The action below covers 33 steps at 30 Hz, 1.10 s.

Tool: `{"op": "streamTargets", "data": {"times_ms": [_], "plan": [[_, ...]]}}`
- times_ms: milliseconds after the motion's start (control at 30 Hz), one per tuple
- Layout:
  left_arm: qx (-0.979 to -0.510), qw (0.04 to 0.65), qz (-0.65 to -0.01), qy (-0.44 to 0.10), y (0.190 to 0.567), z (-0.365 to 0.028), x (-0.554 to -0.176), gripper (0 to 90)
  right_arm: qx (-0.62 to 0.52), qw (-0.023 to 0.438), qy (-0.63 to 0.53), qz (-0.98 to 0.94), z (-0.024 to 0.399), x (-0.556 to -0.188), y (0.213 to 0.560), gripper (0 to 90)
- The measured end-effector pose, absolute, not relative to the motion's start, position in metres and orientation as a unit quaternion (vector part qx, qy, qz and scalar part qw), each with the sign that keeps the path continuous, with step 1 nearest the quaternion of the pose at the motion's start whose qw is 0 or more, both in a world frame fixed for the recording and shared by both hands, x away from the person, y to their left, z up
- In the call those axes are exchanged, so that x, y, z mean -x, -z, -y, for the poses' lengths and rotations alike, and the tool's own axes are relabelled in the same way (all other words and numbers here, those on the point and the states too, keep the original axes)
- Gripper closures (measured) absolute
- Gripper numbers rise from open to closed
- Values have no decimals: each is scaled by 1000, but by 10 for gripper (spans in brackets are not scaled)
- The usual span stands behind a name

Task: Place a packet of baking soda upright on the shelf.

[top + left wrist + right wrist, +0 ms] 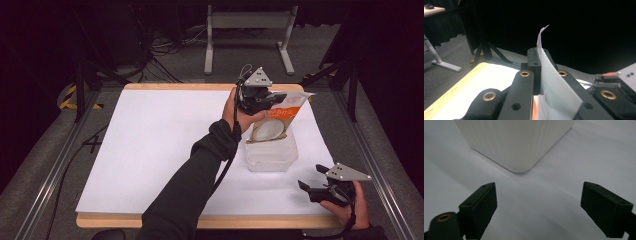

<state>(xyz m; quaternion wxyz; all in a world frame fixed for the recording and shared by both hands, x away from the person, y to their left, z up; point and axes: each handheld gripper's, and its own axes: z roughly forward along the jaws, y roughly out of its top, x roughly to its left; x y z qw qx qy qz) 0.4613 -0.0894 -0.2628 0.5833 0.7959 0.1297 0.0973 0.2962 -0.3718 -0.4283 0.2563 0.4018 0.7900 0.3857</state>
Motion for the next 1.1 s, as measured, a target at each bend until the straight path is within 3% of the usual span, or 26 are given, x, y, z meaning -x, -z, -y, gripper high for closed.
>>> {"op": "streamTargets", "data": {"times_ms": [367,1100], "plan": [[-783,602,-135,-82,279,103,-470,897,-397,252,-383,-795,370,-297,430,143],[-780,606,-152,-28,331,82,-478,895,-395,250,-380,-798,369,-298,431,143]]}}
